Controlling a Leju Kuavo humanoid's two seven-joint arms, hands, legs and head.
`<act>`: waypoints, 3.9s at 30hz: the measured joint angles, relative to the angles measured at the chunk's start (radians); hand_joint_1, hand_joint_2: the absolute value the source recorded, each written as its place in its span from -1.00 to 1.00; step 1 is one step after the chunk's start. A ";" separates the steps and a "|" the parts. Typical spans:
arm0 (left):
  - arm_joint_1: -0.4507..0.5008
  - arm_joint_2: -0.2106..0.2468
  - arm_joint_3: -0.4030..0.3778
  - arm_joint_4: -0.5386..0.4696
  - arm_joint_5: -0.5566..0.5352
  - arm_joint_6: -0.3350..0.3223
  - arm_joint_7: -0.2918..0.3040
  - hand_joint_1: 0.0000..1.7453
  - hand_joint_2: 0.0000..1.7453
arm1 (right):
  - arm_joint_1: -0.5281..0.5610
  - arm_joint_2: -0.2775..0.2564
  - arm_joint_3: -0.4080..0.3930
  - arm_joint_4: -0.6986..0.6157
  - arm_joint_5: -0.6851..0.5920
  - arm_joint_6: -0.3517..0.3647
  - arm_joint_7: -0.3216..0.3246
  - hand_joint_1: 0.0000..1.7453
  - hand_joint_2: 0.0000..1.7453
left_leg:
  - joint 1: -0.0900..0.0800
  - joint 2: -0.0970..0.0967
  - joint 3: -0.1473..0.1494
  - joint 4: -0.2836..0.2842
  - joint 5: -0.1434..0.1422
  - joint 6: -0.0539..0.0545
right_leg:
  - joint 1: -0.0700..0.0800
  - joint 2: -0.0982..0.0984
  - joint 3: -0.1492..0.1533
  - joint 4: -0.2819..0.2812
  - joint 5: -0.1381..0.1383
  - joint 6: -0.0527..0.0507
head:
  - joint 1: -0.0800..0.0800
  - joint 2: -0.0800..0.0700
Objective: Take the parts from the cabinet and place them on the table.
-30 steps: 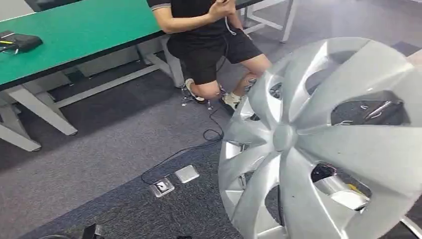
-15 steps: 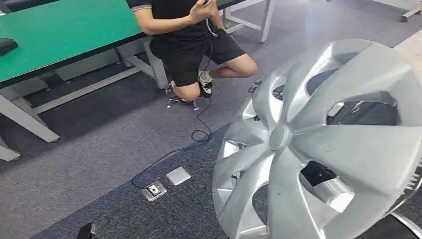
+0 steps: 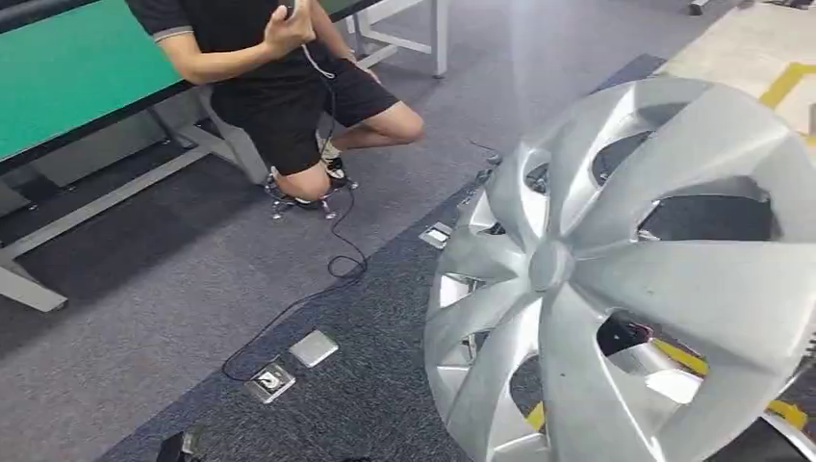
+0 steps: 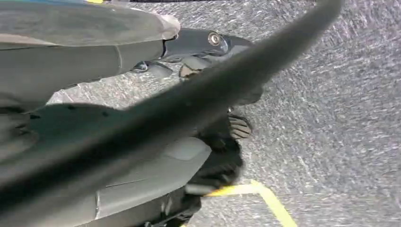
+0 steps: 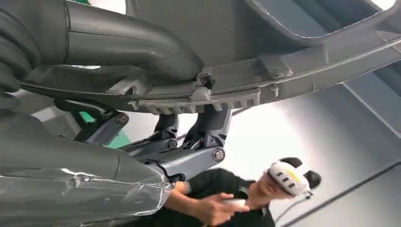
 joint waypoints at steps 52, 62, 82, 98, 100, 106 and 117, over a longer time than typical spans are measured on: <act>0.023 0.008 0.000 0.000 -0.002 -0.002 0.003 -1.00 1.00 | 0.024 -0.026 -0.067 -0.039 -0.015 -0.016 0.005 1.00 1.00 | -0.011 0.056 0.171 -0.344 0.146 0.027 | -0.003 -0.076 0.014 0.003 -0.015 0.042 | 0.059 0.000; 0.027 0.002 0.000 0.000 -0.002 0.001 0.004 -1.00 1.00 | 0.037 -0.030 -0.077 -0.046 -0.010 -0.011 0.005 1.00 1.00 | -0.004 -0.001 0.022 -0.033 0.024 0.007 | -0.002 0.008 0.006 -0.005 0.000 0.004 | 0.003 0.000; 0.020 0.000 0.000 0.000 -0.010 0.000 0.004 -1.00 1.00 | 0.034 -0.028 -0.075 -0.038 0.023 0.000 0.010 1.00 1.00 | -0.011 0.045 0.165 -0.334 0.146 0.030 | 0.004 -0.086 0.015 0.002 -0.015 0.040 | 0.060 0.000; 0.007 0.006 0.000 0.000 -0.018 -0.006 0.003 -1.00 1.00 | 0.046 -0.009 -0.056 0.000 0.061 -0.006 0.003 1.00 1.00 | -0.004 -0.059 0.147 -0.333 0.157 0.018 | 0.002 0.046 -0.013 0.003 0.010 0.018 | -0.006 0.000; 0.003 0.006 0.000 0.000 -0.018 -0.008 0.003 -1.00 1.00 | 0.047 -0.009 -0.054 0.003 0.061 -0.006 0.003 1.00 1.00 | -0.009 -0.048 0.147 -0.333 0.159 0.025 | -0.002 0.059 -0.014 -0.002 0.015 0.029 | -0.006 0.000; 0.001 0.003 0.000 0.000 -0.016 -0.012 0.003 -1.00 1.00 | 0.043 -0.009 -0.047 0.011 0.058 -0.008 0.009 1.00 1.00 | -0.003 0.001 0.154 -0.345 0.165 0.045 | -0.001 -0.021 -0.156 0.330 -0.152 0.052 | 0.024 0.000; 0.001 -0.003 0.001 0.000 -0.014 -0.013 0.004 -1.00 1.00 | 0.035 -0.007 -0.039 0.019 0.055 -0.007 0.007 1.00 1.00 | -0.008 0.038 0.158 -0.326 0.140 0.006 | 0.005 -0.042 0.015 -0.009 -0.002 0.008 | 0.042 0.000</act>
